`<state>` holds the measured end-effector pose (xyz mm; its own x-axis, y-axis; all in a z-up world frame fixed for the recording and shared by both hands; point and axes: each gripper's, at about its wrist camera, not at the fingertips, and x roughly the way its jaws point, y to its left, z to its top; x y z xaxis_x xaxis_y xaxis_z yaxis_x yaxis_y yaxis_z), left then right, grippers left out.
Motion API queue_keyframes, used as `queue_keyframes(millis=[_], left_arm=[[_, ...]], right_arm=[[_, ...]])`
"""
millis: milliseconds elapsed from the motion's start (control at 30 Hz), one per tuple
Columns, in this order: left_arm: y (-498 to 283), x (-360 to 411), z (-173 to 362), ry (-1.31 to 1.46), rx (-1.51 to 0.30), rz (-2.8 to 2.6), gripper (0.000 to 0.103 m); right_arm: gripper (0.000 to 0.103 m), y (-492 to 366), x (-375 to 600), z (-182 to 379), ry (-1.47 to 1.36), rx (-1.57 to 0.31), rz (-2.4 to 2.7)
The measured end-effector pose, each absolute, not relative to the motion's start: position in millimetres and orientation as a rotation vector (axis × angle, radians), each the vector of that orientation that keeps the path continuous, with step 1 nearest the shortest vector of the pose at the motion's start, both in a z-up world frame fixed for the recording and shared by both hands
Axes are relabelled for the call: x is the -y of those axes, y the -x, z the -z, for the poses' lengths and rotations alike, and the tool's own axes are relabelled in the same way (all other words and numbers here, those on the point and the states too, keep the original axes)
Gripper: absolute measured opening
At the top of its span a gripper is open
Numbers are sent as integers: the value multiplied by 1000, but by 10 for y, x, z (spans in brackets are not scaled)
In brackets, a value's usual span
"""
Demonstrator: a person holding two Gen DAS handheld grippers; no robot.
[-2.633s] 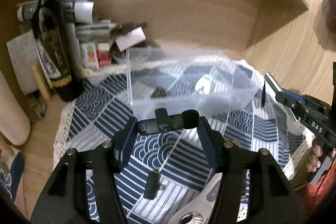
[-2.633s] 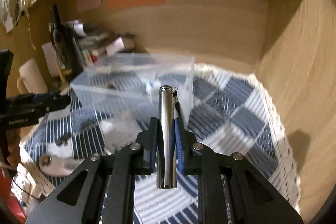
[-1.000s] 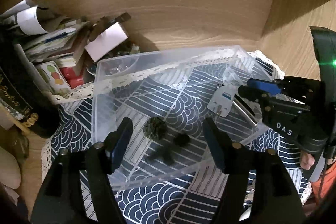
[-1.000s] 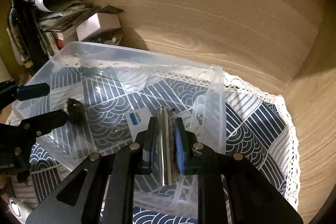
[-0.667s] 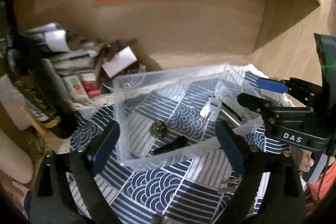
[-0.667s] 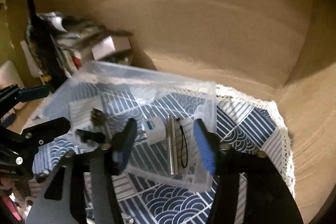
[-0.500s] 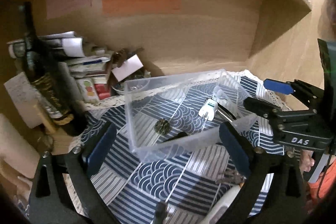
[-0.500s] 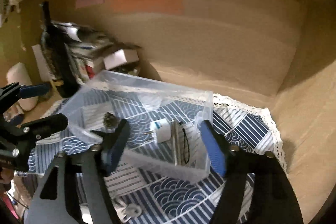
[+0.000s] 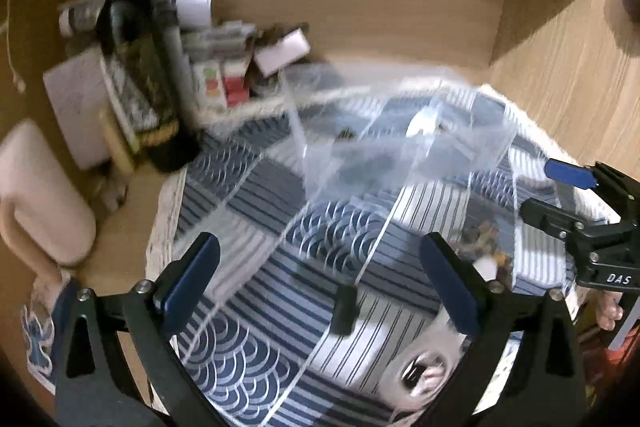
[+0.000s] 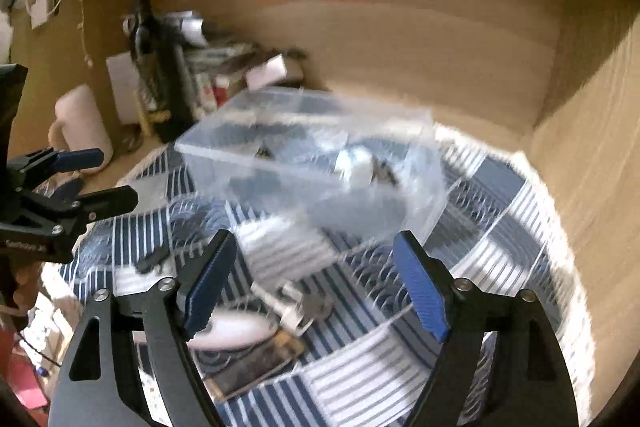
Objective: Organize rigid objects
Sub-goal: 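Grasp a small black piece with the left tool while the right grasps the black-and-gold case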
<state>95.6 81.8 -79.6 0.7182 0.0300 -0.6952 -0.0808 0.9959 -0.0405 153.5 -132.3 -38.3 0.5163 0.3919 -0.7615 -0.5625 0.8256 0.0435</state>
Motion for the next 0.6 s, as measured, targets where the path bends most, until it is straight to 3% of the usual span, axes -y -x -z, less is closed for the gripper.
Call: queue_keyframes(millis=[333, 367, 433, 500, 600], left_arm=[[-785, -794, 1124, 52, -783, -57, 100], [-783, -776, 1142, 46, -783, -49, 98], [-811, -748, 1198, 36, -804, -24, 84], [-865, -747, 1256, 48, -838, 2, 82], [-929, -753, 1318, 74, -868, 30, 72]], right_arm=[[80, -1193, 1374, 843, 192, -987, -566], [80, -1171, 1374, 877, 186, -998, -565], [80, -1135, 1355, 929, 189, -1010, -568], [80, -1106, 1332, 965, 206, -1004, -561], [79, -1079, 1333, 1002, 235, -992, -542]])
